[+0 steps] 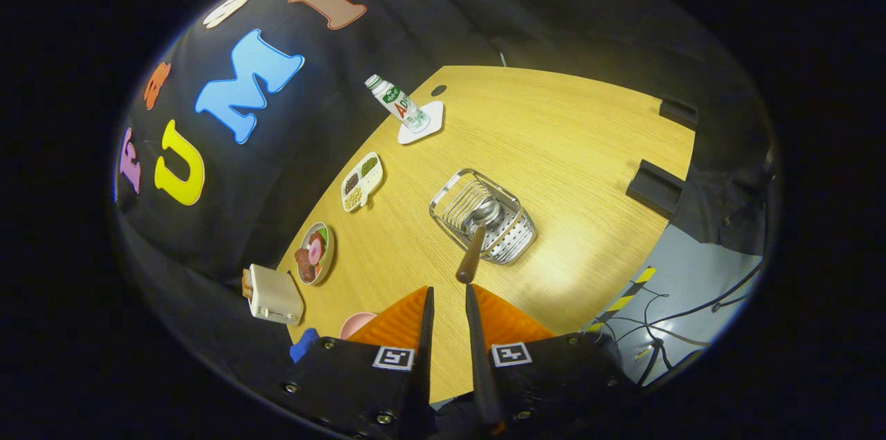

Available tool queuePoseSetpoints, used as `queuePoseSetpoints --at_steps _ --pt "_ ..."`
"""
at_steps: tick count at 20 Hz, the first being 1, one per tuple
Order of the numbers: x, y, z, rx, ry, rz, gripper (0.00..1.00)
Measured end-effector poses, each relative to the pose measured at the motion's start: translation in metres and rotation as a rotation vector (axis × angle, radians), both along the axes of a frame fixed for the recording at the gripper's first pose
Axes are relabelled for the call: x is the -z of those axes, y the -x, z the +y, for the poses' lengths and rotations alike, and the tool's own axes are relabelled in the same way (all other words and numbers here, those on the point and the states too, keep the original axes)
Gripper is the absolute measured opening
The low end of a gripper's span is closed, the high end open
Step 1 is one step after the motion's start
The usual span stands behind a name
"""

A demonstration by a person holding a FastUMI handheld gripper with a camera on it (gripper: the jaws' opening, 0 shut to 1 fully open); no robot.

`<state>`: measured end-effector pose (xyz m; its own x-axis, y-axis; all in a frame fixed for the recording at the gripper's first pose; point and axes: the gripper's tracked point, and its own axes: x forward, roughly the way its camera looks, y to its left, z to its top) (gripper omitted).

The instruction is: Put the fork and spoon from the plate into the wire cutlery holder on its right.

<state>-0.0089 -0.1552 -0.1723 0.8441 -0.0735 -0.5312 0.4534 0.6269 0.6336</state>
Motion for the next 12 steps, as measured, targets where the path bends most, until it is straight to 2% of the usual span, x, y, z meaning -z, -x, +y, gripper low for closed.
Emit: queuePoseSetpoints --at_steps 12 --pt "0.003 -0.010 0.021 -0.056 -0.011 0.019 0.26"
